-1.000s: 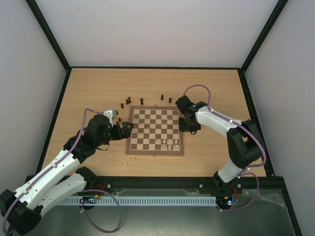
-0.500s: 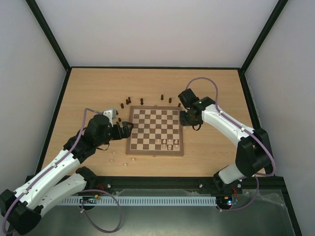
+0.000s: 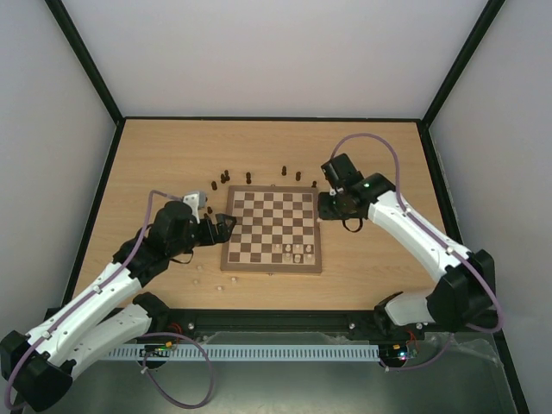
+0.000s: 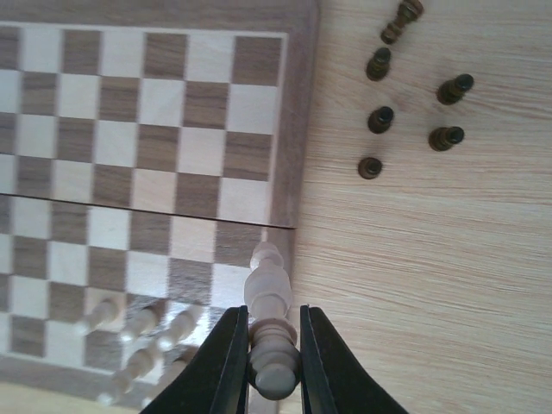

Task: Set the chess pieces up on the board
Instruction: Pick up the chess piece at the center of the board.

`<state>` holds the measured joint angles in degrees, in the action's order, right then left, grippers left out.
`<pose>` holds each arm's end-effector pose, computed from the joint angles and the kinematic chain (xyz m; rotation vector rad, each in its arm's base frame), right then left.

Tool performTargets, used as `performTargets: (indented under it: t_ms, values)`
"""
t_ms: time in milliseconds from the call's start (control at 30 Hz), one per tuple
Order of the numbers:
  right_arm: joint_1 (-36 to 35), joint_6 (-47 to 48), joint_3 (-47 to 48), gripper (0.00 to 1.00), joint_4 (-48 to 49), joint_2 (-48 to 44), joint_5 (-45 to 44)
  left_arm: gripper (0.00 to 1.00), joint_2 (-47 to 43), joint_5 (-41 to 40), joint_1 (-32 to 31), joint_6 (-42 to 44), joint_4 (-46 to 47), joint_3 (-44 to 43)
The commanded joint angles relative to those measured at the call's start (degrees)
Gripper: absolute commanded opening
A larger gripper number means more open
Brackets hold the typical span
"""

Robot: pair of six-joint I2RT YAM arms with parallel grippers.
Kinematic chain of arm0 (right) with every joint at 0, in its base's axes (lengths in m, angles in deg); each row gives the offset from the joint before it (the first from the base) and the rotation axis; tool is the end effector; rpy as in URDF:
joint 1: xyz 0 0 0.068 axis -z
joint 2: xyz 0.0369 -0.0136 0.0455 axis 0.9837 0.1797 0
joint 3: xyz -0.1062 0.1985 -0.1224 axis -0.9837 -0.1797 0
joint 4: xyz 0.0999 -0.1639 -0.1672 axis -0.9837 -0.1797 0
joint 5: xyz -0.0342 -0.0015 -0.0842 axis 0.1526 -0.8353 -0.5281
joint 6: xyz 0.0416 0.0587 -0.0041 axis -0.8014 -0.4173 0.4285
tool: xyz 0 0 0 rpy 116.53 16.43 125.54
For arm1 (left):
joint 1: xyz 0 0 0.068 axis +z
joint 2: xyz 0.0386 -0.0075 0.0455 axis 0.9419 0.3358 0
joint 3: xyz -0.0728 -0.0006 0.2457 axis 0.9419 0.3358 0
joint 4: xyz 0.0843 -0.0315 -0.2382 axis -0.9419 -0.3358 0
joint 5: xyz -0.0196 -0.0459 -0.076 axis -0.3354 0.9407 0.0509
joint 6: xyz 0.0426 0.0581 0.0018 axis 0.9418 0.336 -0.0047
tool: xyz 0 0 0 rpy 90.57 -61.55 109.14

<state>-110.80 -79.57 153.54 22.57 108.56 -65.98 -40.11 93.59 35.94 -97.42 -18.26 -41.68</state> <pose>0.2557 0.1469 0.2558 -0.0788 2.5298 0.2646 0.1659 -0.1186 0.2439 -0.0400 2.1956 -0.8249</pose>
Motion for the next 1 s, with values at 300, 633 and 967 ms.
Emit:
performTargets:
  t_ms: [300,633,967]
  values:
    - [-0.31,-0.6,2.84,0.13,2.46,-9.74,16.15,0.99,-4.5,12.24,-0.07,-3.49,10.24,3.81]
    - [-0.31,-2.56,0.92,0.14,8.85,-12.88,27.02,0.99,-5.16,29.71,1.8,-15.56,34.11,12.98]
    - [-0.31,-6.87,-3.58,0.14,18.96,-14.38,39.95,0.99,-1.7,38.54,2.31,-30.48,61.66,19.4]
